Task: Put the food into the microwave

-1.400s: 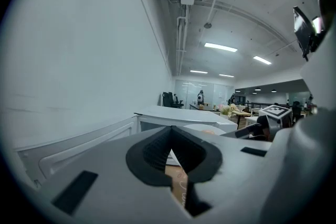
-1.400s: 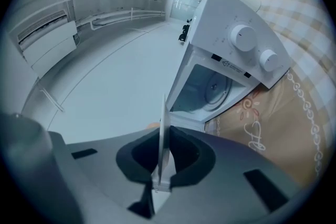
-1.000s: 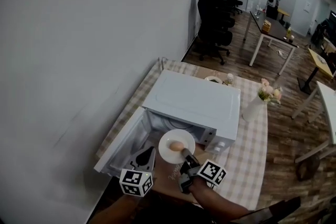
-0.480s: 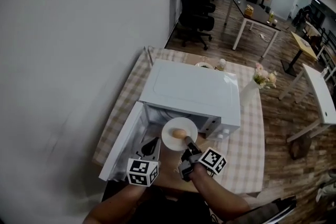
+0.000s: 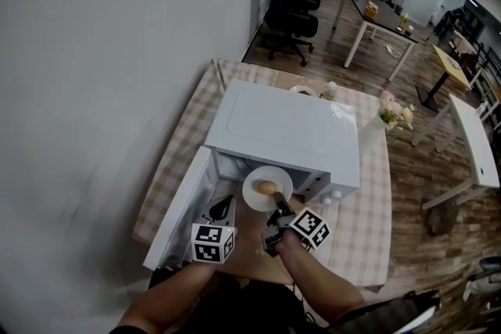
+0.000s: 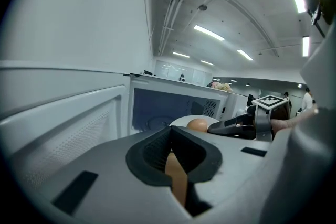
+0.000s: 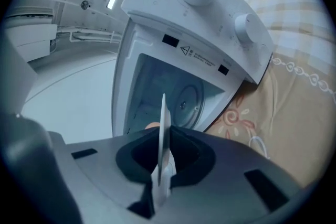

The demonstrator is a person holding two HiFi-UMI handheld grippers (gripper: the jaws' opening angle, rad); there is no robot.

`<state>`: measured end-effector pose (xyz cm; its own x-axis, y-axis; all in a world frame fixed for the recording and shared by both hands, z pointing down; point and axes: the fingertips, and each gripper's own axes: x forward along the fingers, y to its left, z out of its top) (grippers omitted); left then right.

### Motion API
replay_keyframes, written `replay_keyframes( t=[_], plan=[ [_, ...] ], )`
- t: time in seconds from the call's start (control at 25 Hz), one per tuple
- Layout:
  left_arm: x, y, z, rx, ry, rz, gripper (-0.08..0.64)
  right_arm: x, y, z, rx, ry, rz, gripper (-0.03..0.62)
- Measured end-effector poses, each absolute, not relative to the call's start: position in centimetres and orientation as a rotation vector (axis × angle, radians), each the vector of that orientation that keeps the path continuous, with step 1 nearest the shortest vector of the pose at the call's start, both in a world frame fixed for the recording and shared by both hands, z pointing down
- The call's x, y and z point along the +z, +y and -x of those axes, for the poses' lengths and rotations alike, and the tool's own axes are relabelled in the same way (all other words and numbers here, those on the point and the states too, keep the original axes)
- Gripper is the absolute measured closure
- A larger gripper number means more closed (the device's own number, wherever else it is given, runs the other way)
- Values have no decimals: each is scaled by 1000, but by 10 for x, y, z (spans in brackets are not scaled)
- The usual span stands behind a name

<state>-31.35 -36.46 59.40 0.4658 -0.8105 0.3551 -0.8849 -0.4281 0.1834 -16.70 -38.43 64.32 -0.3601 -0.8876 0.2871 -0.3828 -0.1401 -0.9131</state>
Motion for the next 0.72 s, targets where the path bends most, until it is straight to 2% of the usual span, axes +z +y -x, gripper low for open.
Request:
replay_keyframes(
  t=[0.72],
  plan=[
    [632, -410, 301, 455, -1397, -2383, 552, 698, -453, 167, -1536, 1539, 1466, 566]
  ],
)
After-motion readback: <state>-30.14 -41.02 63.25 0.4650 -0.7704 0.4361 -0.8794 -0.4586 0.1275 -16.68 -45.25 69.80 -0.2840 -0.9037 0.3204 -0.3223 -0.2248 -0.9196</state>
